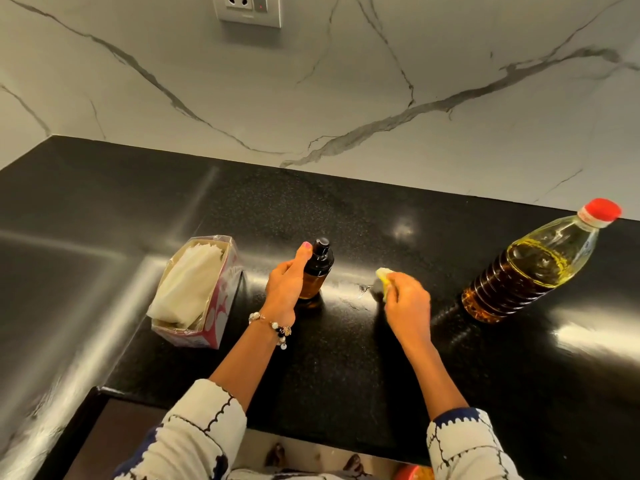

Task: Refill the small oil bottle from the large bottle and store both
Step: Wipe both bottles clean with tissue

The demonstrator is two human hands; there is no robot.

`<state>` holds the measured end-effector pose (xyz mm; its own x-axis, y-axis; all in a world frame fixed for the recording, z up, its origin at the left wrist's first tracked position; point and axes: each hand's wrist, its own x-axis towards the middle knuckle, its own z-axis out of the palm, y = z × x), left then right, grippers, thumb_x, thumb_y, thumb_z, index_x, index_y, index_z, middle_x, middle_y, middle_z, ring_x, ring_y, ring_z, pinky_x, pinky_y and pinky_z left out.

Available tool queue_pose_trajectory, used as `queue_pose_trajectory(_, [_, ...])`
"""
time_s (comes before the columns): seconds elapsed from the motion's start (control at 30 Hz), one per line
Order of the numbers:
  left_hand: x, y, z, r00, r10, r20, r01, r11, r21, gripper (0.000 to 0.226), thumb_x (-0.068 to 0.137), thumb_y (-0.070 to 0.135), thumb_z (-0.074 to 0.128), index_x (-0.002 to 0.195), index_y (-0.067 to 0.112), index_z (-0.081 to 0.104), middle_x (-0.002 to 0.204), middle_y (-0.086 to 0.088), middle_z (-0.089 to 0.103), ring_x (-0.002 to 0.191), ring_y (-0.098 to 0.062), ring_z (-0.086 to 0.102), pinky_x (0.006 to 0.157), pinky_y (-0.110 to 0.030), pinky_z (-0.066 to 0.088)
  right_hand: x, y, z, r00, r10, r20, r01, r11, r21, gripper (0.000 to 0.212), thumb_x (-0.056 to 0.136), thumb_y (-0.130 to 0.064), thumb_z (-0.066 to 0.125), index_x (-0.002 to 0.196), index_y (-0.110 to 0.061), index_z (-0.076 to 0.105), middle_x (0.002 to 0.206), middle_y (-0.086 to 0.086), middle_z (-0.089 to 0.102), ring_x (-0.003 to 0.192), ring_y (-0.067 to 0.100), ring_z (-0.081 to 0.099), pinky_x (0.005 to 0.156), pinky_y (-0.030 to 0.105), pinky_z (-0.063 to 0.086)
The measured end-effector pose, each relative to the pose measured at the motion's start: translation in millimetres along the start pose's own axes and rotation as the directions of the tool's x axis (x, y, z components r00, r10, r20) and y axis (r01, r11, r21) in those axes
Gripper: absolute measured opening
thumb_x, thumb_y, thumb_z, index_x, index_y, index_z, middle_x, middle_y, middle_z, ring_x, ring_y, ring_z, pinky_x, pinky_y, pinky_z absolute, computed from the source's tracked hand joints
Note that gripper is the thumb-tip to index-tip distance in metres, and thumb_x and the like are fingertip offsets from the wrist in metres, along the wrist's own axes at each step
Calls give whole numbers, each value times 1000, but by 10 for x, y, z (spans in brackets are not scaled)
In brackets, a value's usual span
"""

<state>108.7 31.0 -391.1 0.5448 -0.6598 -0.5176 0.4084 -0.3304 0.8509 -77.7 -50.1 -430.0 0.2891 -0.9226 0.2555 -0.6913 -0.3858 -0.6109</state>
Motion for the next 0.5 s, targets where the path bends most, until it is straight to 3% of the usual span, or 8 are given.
queue_pose_trajectory(0.03, [-5,-13,-6,1000,6,-7,-6,1000,-7,34,84,56,61,85,22,62,99,4,65,101,-16,58,95,-36,44,-1,-12,33,992,-43,116,49,998,-48,22,94,-9,51,109,-7,67,104,13,68,97,29,62,86,36,46])
queue_pose_trajectory(0.1, [-9,-30,-13,999,20,-37,-21,1000,-21,36,85,56,61,83,20,64,95,3,67,100,-16,60,96,-36,45,-5,-6,118,937,-97,335,168,967,-189,33,95,-13,48,126,-7,57,127,14,60,119,28,53,105,37,34])
queue_pose_trajectory(0.17, [9,-43,-29,998,28,-63,-30,999,-25,44,82,61,61,83,18,65,94,-1,70,101,-18,62,99,-38,46,4,23,181,900,-130,416,280,904,-324,50,94,-13,47,143,-8,38,149,11,39,140,23,32,117,39,13])
queue_pose_trajectory(0.23, [37,-73,-47,997,31,-73,-32,999,-19,50,78,67,60,85,17,65,98,-6,71,103,-20,63,101,-41,45,32,27,207,886,-121,447,310,872,-379,57,95,-12,44,148,-7,25,155,13,24,145,24,19,117,42,9])
queue_pose_trajectory(0.37, [43,-81,-8,997,21,-75,-26,998,-61,35,87,62,53,75,29,52,85,10,57,90,-9,52,97,-36,39,88,-122,377,816,-122,565,365,867,-340,57,102,-23,31,151,-7,8,159,15,3,147,27,-2,118,43,1])
queue_pose_trajectory(0.43, [43,-77,29,997,26,-75,-31,997,-69,33,89,62,49,75,32,51,83,13,54,85,-7,49,95,-37,38,56,-218,457,754,-154,639,413,867,-279,57,103,-29,25,151,-7,5,159,13,-2,147,24,-8,118,40,-4])
queue_pose_trajectory(0.5, [46,-92,41,993,53,-105,-58,997,-43,35,90,63,46,73,33,48,80,14,50,79,-5,47,91,-38,39,-71,-230,441,678,-228,699,525,816,-243,61,99,-40,7,151,-8,4,158,9,-5,146,20,-10,118,41,-8])
